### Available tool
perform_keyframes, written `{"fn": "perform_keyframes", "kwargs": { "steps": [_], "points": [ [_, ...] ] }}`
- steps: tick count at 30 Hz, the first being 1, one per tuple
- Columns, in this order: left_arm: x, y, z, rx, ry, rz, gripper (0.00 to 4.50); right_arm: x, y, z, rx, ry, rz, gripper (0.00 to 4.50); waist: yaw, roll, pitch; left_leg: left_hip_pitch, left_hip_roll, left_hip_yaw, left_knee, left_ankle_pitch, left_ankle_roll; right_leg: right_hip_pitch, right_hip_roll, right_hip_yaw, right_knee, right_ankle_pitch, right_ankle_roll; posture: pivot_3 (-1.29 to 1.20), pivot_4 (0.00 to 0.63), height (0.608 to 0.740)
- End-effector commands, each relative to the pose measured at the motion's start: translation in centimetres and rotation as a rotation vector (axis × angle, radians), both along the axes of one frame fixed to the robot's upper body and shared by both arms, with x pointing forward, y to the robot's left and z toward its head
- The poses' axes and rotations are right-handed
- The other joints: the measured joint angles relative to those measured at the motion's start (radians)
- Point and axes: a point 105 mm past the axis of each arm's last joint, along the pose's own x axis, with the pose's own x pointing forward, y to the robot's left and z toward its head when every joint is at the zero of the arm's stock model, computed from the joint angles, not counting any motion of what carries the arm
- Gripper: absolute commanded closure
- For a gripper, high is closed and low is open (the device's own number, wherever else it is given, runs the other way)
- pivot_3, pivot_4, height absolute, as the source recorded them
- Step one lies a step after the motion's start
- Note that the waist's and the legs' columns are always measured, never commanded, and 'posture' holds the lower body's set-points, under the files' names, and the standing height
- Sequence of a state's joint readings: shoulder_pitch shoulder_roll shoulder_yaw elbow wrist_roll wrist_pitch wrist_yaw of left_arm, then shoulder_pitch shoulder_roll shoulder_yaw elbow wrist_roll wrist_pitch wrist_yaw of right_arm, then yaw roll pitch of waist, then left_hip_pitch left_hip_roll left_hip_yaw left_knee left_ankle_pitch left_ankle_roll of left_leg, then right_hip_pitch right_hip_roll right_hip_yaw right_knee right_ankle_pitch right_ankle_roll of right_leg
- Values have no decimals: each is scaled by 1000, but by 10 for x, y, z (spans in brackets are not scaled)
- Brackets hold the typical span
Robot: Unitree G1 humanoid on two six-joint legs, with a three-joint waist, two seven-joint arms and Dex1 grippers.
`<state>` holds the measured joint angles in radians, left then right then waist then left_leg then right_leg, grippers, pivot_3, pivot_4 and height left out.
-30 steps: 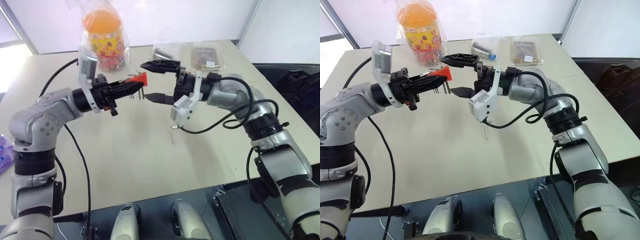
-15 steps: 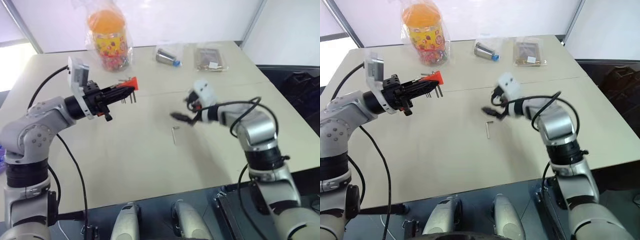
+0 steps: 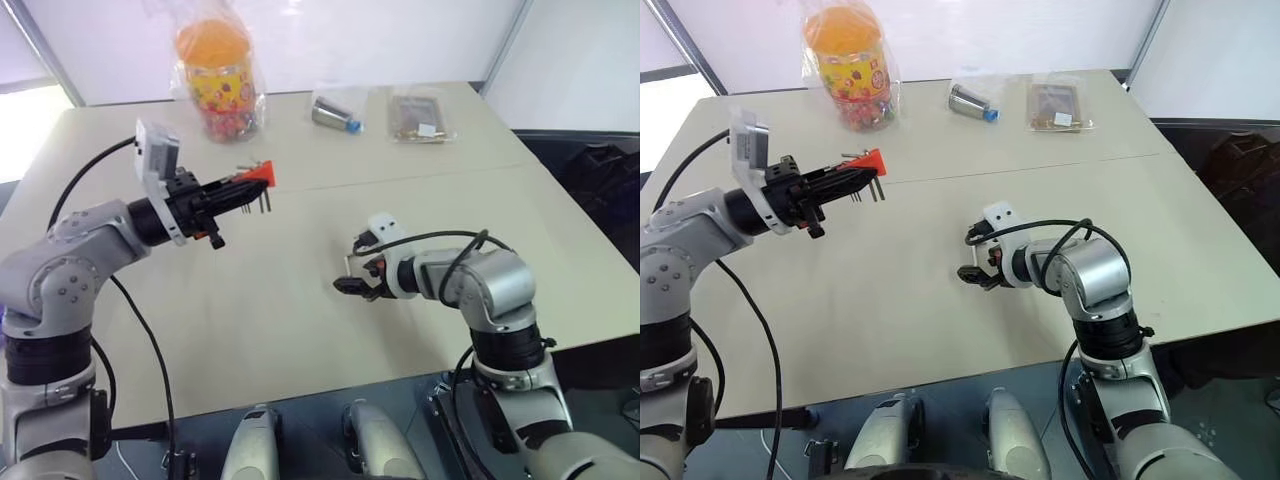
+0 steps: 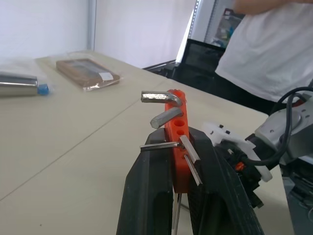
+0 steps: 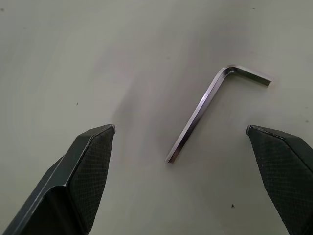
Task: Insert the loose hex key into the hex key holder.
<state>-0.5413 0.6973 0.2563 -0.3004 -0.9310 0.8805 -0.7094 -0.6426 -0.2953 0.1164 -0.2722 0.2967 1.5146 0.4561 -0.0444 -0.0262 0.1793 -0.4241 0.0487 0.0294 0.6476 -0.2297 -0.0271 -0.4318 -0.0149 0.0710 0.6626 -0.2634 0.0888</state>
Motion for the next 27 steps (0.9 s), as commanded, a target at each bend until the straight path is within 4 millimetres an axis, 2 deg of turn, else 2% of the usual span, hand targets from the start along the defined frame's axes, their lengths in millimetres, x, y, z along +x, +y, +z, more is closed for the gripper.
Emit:
{"fn": "perform_keyframes", "kwargs": {
  "steps": [1, 6, 10, 13, 20, 23, 27],
  "points": [
    [-8, 4, 11, -2, -50, 15, 4500, 8, 7, -3, -16, -57, -9, 24, -1, 0, 0, 0, 0, 0, 0, 0, 0, 0, 0, 0, 0, 0, 0, 0, 150, 740],
    [-10, 6, 11, 1, -46, 35, 4500, 17, 16, -11, -52, -118, 7, 24, -2, -1, -1, 0, 1, 0, 0, 0, 0, 0, 1, 0, 0, 0, 0, 0, 150, 740],
    [-11, 7, 11, 2, -46, 49, 4500, 16, 19, -19, -96, -155, 50, 24, -2, -2, -1, 0, 1, 0, 0, 0, 0, 0, 1, 0, 0, 0, 0, 0, 150, 740],
    [-12, 9, 12, 3, -47, 60, 4500, 14, 19, -25, -134, -176, 88, 899, -1, -2, -1, 0, 1, 0, 0, 0, 0, 0, 1, 0, 0, 0, 0, 0, 150, 740],
    [-12, 9, 12, 0, -48, 67, 4500, 17, 15, -27, -158, -211, 109, 4449, -1, -2, -1, 0, 1, 0, 0, 0, 0, 0, 1, 0, 0, 0, 0, 0, 150, 740],
    [-11, 8, 11, -4, -49, 66, 4500, 17, 17, -25, -166, -245, 149, 4449, 0, -3, -2, 1, 1, 0, 0, 0, 0, 0, 1, 0, 0, 0, 0, 0, 150, 740],
    [-10, 9, 12, -28, -46, 77, 4500, 22, 32, 11, -67, -490, 247, 4449, 0, -2, -1, 0, 1, 0, -1, 0, 0, 0, 1, 0, -1, 0, 0, 0, 150, 740]
  ]
}}
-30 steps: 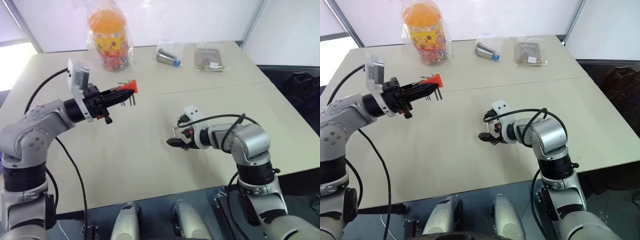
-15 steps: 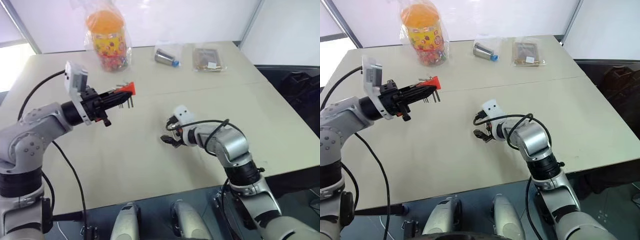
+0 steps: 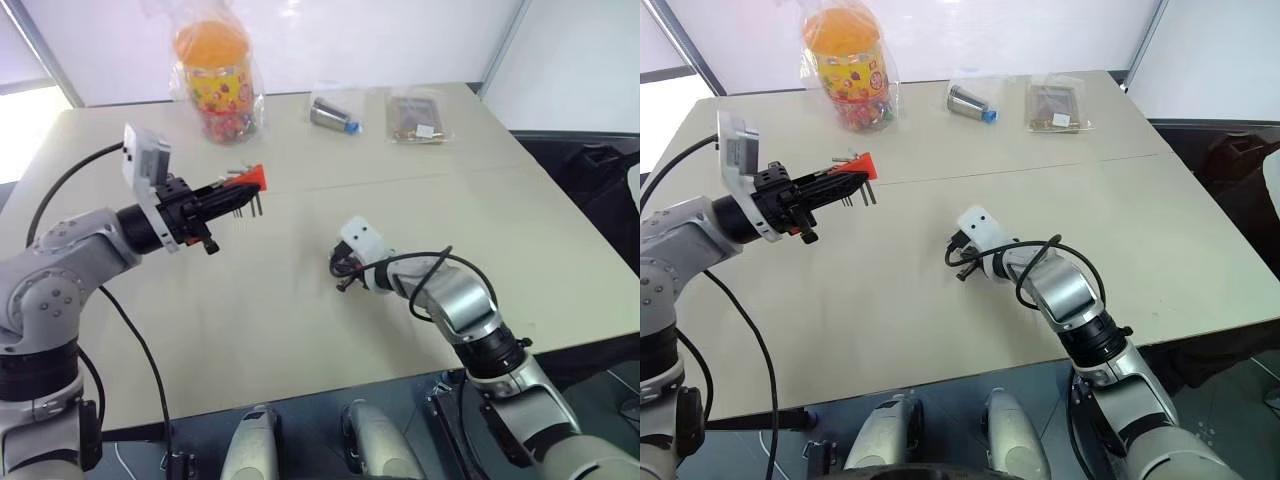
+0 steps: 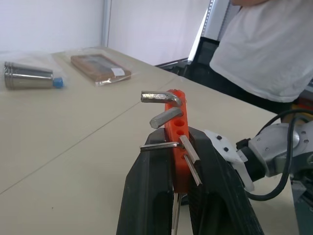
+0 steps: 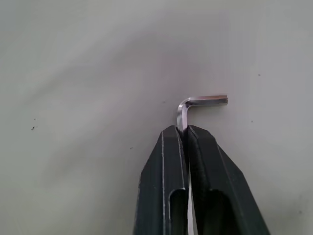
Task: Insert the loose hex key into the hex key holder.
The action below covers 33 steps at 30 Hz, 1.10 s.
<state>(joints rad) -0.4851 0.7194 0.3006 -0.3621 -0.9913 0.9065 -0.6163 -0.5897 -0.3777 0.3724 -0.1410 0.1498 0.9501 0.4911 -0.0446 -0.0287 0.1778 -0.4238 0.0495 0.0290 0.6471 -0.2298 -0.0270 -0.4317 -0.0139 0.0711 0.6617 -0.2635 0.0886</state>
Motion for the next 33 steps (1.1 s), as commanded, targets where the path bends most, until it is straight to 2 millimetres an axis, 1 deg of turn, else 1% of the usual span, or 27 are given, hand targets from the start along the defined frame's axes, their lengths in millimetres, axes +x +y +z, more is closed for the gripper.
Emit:
{"fn": "perform_keyframes", "kwargs": {
  "steps": [1, 2, 4, 5, 8, 10, 11, 12, 13, 16, 20, 27, 33],
  "points": [
    [-4, 2, 13, -28, -61, 9, 4500, 7, 13, 41, 105, -241, 90, 4449, -1, 0, 0, 0, 0, 0, 0, 0, 0, 0, 0, 0, 0, 0, 0, 0, 150, 740],
    [-4, 1, 13, -30, -60, 9, 4500, 13, 12, 56, 142, -325, 82, 4449, -1, 0, 1, -1, 0, 0, 0, 0, 0, -1, 0, 0, 0, 0, 0, 0, 150, 740],
    [-4, 1, 12, -32, -58, 9, 4500, 22, 10, 95, 244, -509, 58, 4449, 0, 0, 1, -1, 0, 0, 0, 0, 0, -1, 0, 0, 0, 0, 0, 0, 150, 740],
    [-4, 1, 12, -33, -58, 9, 4500, 23, 9, 105, 275, -558, 52, 4449, 0, 0, 1, -1, 0, 0, 0, 0, 0, -1, 0, 0, 0, 0, 0, 0, 150, 740],
    [-3, -2, 13, -38, -61, 5, 4500, 28, 3, 170, 511, -764, -19, 4449, 0, 0, 1, -1, 0, 0, 0, 0, 0, -1, 0, 0, 0, 0, 0, 0, 150, 740],
    [-1, -4, 14, -41, -66, -1, 4500, 19, 3, 205, 681, -850, 9, 4449, 0, 0, 1, -2, 0, 0, 0, 0, 0, -1, 0, 0, 0, 0, 0, 0, 150, 740],
    [-1, -5, 15, -44, -69, -4, 4500, 12, 5, 218, 754, -872, 43, 4449, 0, 0, 1, -2, 0, 0, 0, 0, 0, -1, 0, 0, 0, 0, 0, 0, 150, 740],
    [1, -6, 16, -46, -73, -8, 4500, 6, 9, 229, 828, -879, 77, 4449, 1, 0, 1, -2, 0, 0, -1, 0, 0, -1, 0, 0, 0, 0, 0, 0, 150, 740],
    [1, -7, 16, -48, -75, -11, 4500, 2, 11, 234, 872, -879, 98, 4449, 2, 0, 1, -2, 0, 0, -1, 0, 0, -1, 0, 0, 0, 0, 0, 0, 150, 740],
    [5, -9, 18, -51, -83, -16, 4500, -13, 26, 242, 986, -815, 202, 4449, 1, 0, 1, -2, 0, 0, -1, 0, 0, -1, -1, 0, 0, 0, 0, 0, 150, 740],
    [9, -13, 23, -62, -100, -24, 4500, -22, 39, 243, 1066, -746, 263, 4449, 1, 0, 1, -2, 0, 0, -1, 0, 0, -1, -1, -1, 0, 0, 0, 0, 150, 740],
    [12, -19, 27, -69, -118, -38, 4500, -25, 61, 232, 1106, -683, 296, 4449, 0, 0, 1, -2, 0, 0, -1, 0, 0, -1, -1, -1, 0, 0, 0, 0, 150, 740],
    [11, -20, 27, -70, -119, -42, 4500, -24, 70, 215, 1063, -691, 286, 4449, 0, 0, 1, -2, 0, 0, -1, 0, 0, -1, -1, -1, 0, 0, 0, 0, 150, 740]
  ]
}}
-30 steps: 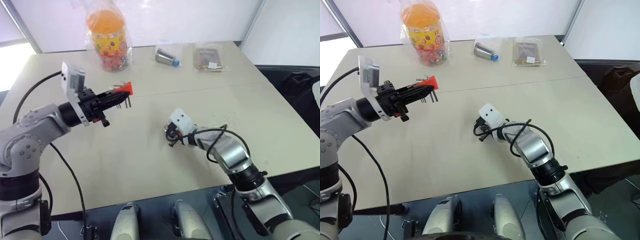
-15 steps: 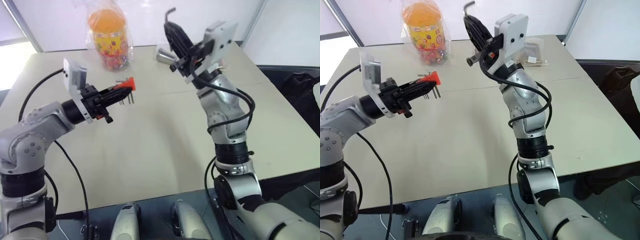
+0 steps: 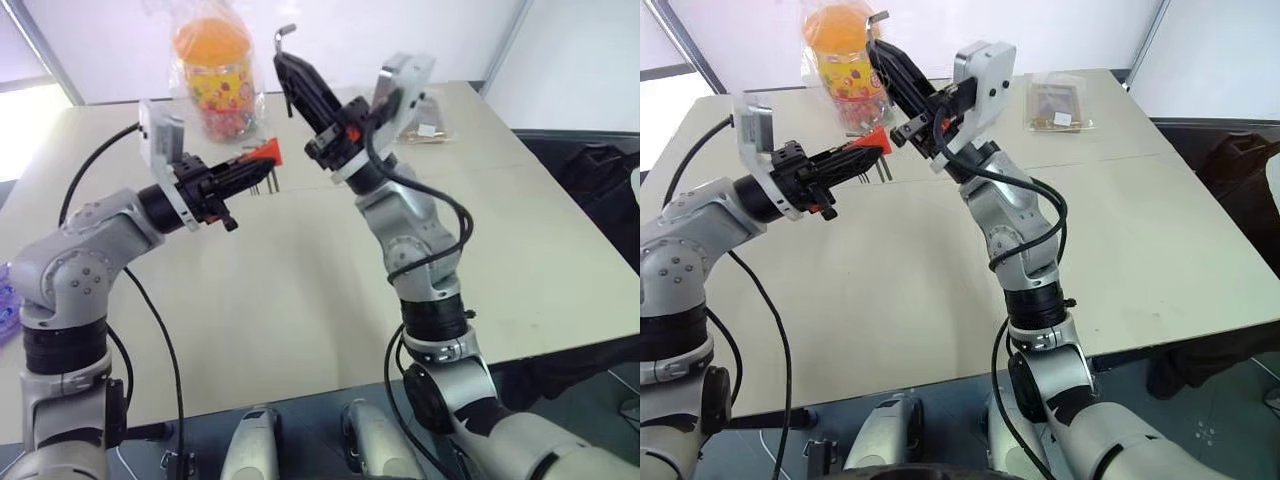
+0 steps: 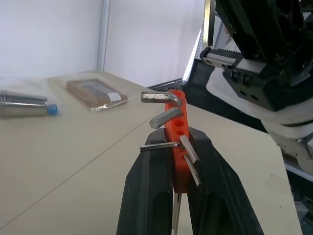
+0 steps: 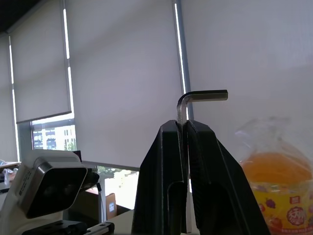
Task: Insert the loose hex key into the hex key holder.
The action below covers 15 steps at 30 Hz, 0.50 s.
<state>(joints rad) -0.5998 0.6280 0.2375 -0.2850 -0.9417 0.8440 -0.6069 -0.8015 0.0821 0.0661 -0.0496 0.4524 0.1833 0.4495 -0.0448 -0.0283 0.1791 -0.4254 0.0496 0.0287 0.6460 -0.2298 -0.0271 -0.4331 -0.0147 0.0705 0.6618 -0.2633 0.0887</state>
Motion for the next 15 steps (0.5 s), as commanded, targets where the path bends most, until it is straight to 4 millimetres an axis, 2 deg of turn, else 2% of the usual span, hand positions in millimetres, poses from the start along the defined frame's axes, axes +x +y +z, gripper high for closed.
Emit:
{"fn": "perform_keyframes", "kwargs": {
  "steps": [1, 8, 15],
  "points": [
    [-5, -2, 12, 3, -58, -11, 4500, -6, 3, 3, 4, -51, -8, 4449, 1, 0, 0, 0, 0, 0, 0, 0, 0, 0, 0, 0, 0, 0, 0, 0, 150, 740],
    [-7, -4, 11, 10, -55, -23, 4500, -8, 9, -1, -4, -60, -13, 4449, 0, 0, 0, 0, 0, 0, 0, 0, 0, 0, 0, 0, 0, 0, 0, 0, 150, 740],
    [-7, -6, 10, 12, -51, -36, 4500, -9, 13, 4, 8, -73, -6, 4449, 1, 0, 0, 0, 0, 0, 0, 0, 0, 0, 0, 0, 0, 0, 0, 0, 150, 740]
  ]
}}
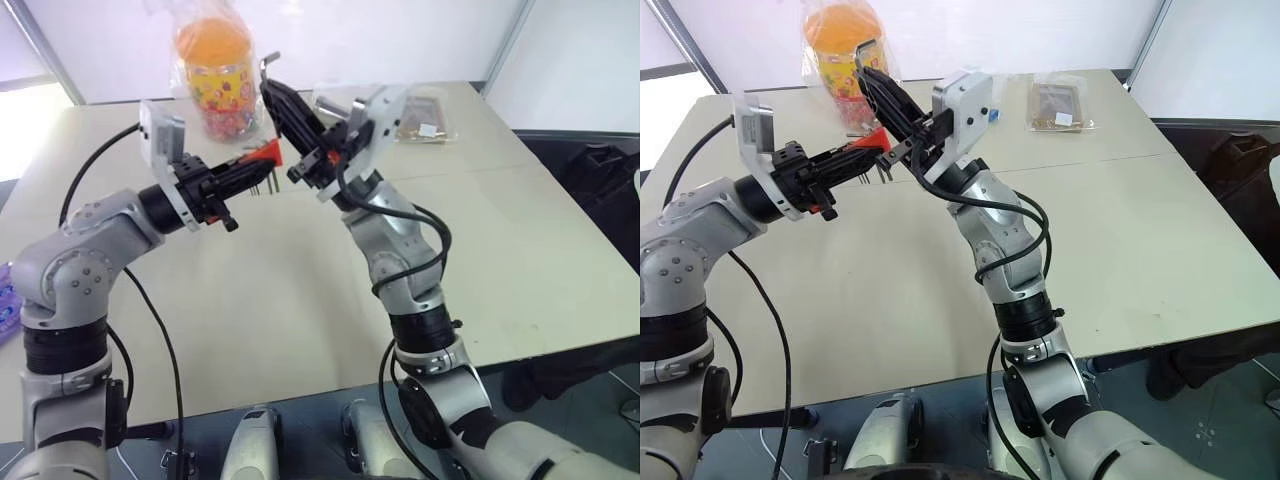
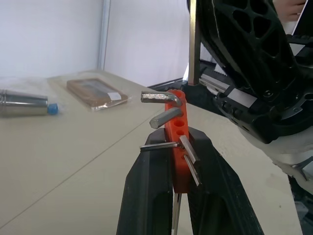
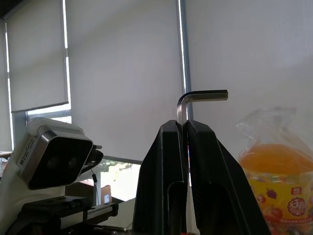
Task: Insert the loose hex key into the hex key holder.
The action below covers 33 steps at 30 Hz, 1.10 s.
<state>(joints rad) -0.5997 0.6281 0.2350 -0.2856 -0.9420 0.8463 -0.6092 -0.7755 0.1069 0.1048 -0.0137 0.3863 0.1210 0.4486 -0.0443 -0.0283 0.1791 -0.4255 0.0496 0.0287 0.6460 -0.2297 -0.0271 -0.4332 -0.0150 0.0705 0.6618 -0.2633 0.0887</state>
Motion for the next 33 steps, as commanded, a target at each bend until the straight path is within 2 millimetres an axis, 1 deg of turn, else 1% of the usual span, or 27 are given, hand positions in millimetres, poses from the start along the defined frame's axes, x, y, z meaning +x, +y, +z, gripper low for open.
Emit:
{"fn": "perform_keyframes", "kwargs": {
  "steps": [1, 5, 11, 27, 33],
  "points": [
    [-7, -6, 11, 9, -54, -34, 4500, -10, 4, 16, 34, -63, 21, 4449, 0, 0, 0, 0, 0, 0, 0, 0, 0, 0, 0, 0, 0, 0, 0, 0, 150, 740],
    [-7, -7, 10, 10, -51, -38, 4500, -10, 7, 15, 27, -66, 21, 4449, 0, 0, 0, 0, 0, 0, 0, 0, 0, 0, 0, 0, 0, 0, 0, 0, 150, 740],
    [-7, -8, 10, 8, -50, -41, 4500, -8, 7, 12, 17, -67, 15, 4449, 0, 0, 0, 0, 0, 0, 0, 0, 0, 0, 0, 0, 0, 0, 0, 0, 150, 740],
    [-7, -6, 11, 1, -57, -32, 4500, -1, -1, 6, -4, -60, -27, 4449, 0, 0, 0, 0, 0, 0, 0, 0, 0, 0, 0, 0, 0, 0, 0, 0, 150, 740],
    [-7, -5, 13, -1, -61, -31, 4500, 0, 0, 4, -8, -58, -26, 4449, 0, 0, 0, 0, 0, 0, 0, 0, 0, 0, 0, 0, 0, 0, 0, 0, 150, 740]
  ]
}}
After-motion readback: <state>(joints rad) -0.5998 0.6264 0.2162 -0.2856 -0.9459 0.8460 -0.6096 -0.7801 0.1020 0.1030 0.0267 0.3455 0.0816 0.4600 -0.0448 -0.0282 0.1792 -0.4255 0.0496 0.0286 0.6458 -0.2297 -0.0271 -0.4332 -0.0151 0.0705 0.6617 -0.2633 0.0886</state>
